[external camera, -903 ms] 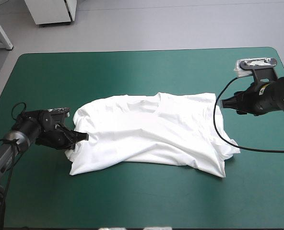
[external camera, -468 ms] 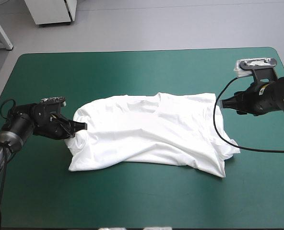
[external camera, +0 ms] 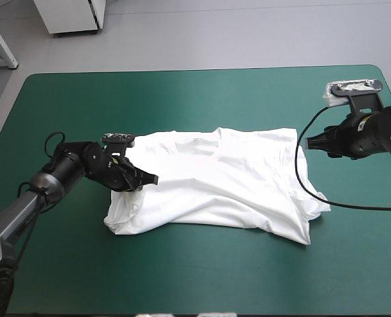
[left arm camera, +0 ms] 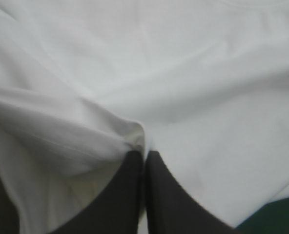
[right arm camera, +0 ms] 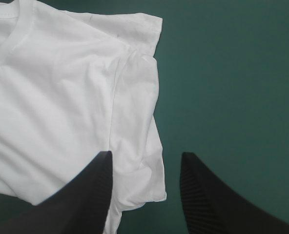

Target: Fold the cloth

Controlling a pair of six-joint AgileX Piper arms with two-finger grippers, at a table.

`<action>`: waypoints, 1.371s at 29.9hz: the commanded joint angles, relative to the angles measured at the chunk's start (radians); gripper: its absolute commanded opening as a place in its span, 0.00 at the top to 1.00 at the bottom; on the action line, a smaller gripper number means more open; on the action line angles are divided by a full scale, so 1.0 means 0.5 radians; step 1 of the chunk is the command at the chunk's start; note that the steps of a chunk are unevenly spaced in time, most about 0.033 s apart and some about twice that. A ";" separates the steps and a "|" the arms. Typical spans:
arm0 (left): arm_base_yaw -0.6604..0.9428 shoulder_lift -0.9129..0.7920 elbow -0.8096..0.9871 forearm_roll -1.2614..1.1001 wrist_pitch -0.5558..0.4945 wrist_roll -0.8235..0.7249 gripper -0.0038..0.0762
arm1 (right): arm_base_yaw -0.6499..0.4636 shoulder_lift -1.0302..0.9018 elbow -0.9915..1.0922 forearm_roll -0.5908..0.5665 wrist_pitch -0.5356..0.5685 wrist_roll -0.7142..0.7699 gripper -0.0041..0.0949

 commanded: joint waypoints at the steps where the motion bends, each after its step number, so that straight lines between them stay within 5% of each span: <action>1: -0.038 0.044 -0.065 -0.040 -0.052 -0.004 0.96 | -0.018 -0.049 -0.067 -0.029 -0.014 -0.011 0.54; 9: -0.038 0.136 -0.065 0.052 -0.037 0.075 0.92 | -0.018 -0.049 -0.067 -0.042 -0.014 -0.011 0.54; 18: -0.038 0.128 -0.150 0.051 0.155 0.116 0.40 | -0.018 -0.049 -0.067 -0.034 -0.014 -0.004 0.54; 29: -0.038 -0.135 -0.385 0.487 0.369 -0.196 0.39 | -0.037 -0.002 -0.067 -0.033 -0.014 0.120 0.54; 41: -0.038 -0.212 -0.385 0.679 0.513 -0.283 0.40 | -0.450 0.151 0.534 0.258 -0.099 -0.062 0.52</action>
